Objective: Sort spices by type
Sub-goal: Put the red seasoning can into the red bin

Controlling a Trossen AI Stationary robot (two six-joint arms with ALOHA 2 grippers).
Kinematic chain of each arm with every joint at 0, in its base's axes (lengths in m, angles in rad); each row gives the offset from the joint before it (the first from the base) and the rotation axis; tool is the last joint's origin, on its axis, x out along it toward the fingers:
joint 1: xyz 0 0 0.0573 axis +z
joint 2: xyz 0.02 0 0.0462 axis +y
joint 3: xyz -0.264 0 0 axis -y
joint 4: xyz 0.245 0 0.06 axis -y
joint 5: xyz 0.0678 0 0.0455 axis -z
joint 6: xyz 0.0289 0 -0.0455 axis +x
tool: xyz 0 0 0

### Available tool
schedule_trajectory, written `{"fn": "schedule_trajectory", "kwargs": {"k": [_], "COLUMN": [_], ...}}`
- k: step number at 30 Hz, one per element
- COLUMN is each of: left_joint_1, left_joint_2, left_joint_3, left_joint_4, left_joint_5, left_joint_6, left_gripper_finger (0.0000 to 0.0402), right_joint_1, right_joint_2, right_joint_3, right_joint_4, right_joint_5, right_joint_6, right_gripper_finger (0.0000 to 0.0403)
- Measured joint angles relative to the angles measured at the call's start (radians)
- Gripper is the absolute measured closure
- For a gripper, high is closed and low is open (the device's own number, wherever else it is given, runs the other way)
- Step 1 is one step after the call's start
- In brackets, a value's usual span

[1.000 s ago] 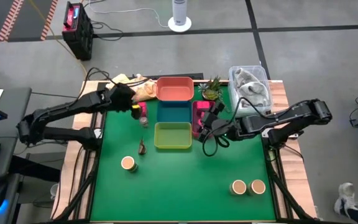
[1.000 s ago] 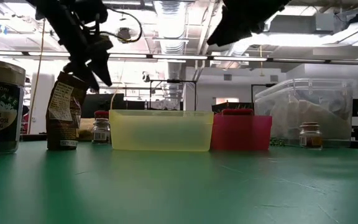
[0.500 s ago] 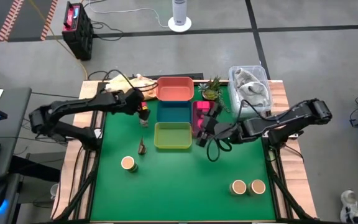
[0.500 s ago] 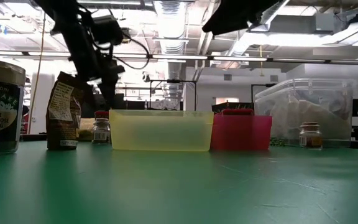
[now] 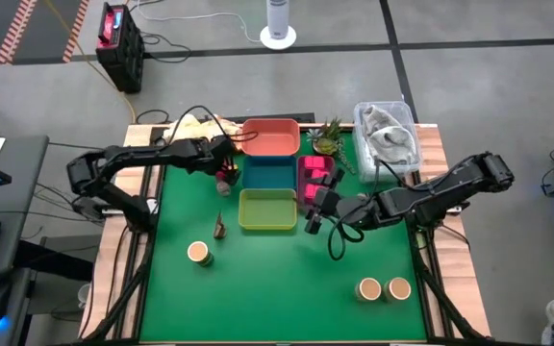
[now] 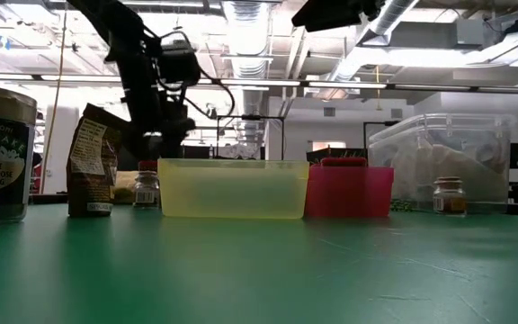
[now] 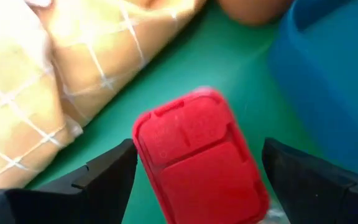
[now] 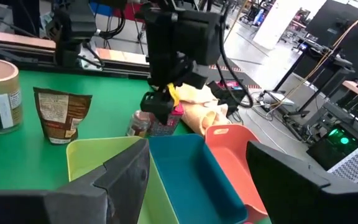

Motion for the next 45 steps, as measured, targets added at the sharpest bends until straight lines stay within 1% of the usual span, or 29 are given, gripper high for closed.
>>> {"fn": "schedule_trajectory", "kwargs": {"k": [3, 5, 8, 12, 13, 18, 20, 23, 25, 27, 30, 32, 33, 37, 40, 42, 45], "left_joint_1": [0.007, 0.010, 0.010, 0.010, 0.010, 0.009, 0.009, 0.011, 0.005, -0.018, -0.087, -0.162, -0.205, -0.416, -0.565, -0.639, -0.706], "left_joint_2": [0.027, 0.034, 0.030, 0.029, 0.029, 0.014, -0.013, -0.073, -0.123, -0.170, -0.219, -0.241, -0.250, -0.244, -0.212, -0.179, -0.115], "left_joint_3": [0.000, 0.000, 0.000, 0.000, 0.000, 0.000, 0.008, 0.060, 0.100, 0.125, 0.132, 0.132, 0.132, 0.132, 0.122, 0.121, 0.120], "left_joint_4": [-0.026, -0.037, -0.038, -0.020, -0.016, -0.028, -0.058, -0.085, -0.077, -0.050, -0.022, -0.022, -0.014, 0.043, 0.127, 0.150, 0.164], "left_joint_5": [0.001, -0.001, -0.006, -0.009, -0.009, -0.007, -0.014, -0.042, -0.006, 0.083, 0.232, 0.290, 0.304, 0.312, 0.290, 0.247, 0.209], "left_joint_6": [0.044, 0.077, 0.129, 0.207, 0.229, 0.359, 0.419, 0.477, 0.528, 0.554, 0.571, 0.572, 0.568, 0.549, 0.550, 0.553, 0.516], "left_gripper_finger": [0.0073, 0.0087, 0.0125, 0.0189, 0.0198, 0.0198, 0.0198, 0.0198, 0.0198, 0.0198, 0.0191, 0.0189, 0.0190, 0.0192, 0.0191, 0.0191, 0.0191], "right_joint_1": [0.000, 0.000, 0.000, -0.002, -0.002, -0.002, -0.002, -0.011, -0.023, -0.034, -0.040, -0.028, -0.020, 0.015, 0.057, 0.093, 0.157], "right_joint_2": [0.000, 0.000, 0.000, 0.000, 0.000, 0.000, 0.000, 0.000, 0.000, 0.000, 0.000, -0.004, -0.007, -0.008, 0.012, 0.034, 0.068], "right_joint_3": [0.000, 0.000, 0.000, 0.000, 0.000, 0.000, 0.000, -0.001, -0.001, -0.001, -0.001, -0.001, -0.001, 0.026, 0.043, 0.043, 0.043], "right_joint_4": [-0.008, -0.016, -0.024, -0.022, -0.022, -0.044, -0.078, -0.114, -0.128, -0.143, -0.187, -0.218, -0.221, -0.223, -0.236, -0.240, -0.258], "right_joint_5": [0.000, 0.000, 0.000, 0.000, 0.000, -0.002, -0.004, -0.007, -0.007, -0.007, -0.007, -0.007, -0.007, -0.008, -0.048, -0.066, -0.072], "right_joint_6": [0.000, 0.001, 0.003, 0.007, 0.008, 0.020, 0.034, 0.060, 0.077, 0.090, 0.127, 0.156, 0.168, 0.241, 0.304, 0.351, 0.428], "right_gripper_finger": [0.0106, 0.0106, 0.0106, 0.0106, 0.0106, 0.0106, 0.0106, 0.0106, 0.0106, 0.0106, 0.0106, 0.0106, 0.0106, 0.0107, 0.0107, 0.0108, 0.0108]}}
